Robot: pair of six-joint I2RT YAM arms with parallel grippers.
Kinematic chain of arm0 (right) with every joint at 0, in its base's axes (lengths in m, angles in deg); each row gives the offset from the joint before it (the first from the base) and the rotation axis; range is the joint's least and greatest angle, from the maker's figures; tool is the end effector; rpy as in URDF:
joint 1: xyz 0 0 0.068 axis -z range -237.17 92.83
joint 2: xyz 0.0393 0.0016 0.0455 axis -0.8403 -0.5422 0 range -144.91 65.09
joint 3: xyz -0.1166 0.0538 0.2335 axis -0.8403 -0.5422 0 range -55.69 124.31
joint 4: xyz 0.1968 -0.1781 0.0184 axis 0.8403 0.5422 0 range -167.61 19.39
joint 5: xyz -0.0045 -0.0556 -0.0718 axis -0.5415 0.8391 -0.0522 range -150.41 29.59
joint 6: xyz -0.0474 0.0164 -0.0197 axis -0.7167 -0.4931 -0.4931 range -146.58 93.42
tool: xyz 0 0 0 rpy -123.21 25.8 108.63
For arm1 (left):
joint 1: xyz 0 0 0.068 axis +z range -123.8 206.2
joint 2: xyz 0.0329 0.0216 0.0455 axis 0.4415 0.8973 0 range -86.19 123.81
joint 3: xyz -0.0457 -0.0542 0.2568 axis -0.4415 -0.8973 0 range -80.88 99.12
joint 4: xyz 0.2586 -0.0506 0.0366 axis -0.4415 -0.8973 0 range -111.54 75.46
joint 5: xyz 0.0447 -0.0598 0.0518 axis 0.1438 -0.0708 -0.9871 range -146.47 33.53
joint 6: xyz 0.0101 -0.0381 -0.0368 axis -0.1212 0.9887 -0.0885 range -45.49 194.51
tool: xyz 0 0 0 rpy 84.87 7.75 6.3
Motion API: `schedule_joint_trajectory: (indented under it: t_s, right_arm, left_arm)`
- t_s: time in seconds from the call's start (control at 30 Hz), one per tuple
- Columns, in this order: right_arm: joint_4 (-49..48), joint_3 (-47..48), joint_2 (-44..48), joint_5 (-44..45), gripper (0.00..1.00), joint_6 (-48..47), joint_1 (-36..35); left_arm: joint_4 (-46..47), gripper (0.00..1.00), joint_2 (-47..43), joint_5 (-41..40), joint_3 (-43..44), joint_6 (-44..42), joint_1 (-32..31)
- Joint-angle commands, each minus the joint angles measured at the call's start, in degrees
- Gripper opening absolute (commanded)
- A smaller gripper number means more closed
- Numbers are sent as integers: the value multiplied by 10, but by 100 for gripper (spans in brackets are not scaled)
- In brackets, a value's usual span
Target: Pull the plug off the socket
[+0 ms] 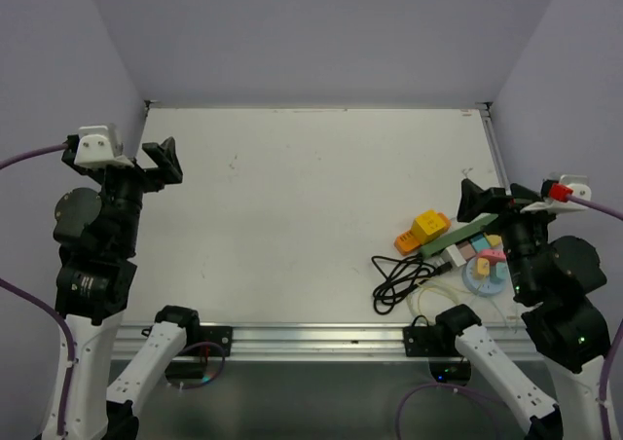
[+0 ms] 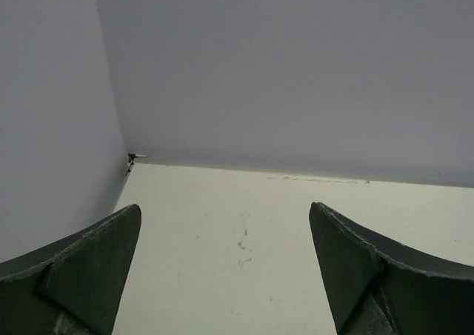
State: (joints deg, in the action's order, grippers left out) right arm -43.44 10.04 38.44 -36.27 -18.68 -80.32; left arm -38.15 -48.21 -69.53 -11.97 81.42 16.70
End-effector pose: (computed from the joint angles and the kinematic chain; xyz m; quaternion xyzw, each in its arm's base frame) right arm 0.0537 0.0071 0.4423 0.0649 0.6758 0.0566 0.7320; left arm 0.1083 -0.0101 0.4656 -0.0706 0.6581 -0.0321 0.7489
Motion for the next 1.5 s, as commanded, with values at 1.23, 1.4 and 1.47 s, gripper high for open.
schedule_joint_trajectory:
  t_s: [1.23,1.4,1.47]
  right_arm:
    - [216,-69,-470,102,99,603,51]
    - [204,-67,-492,122,99,649,51]
    - [203,-57,-508,118,99,651,51]
  left_arm:
    - [-29,100,5,53,-110,35,3]
    - [-27,100,2,30,-117,15,-5]
    - [-23,99,2,25,-122,8,-10]
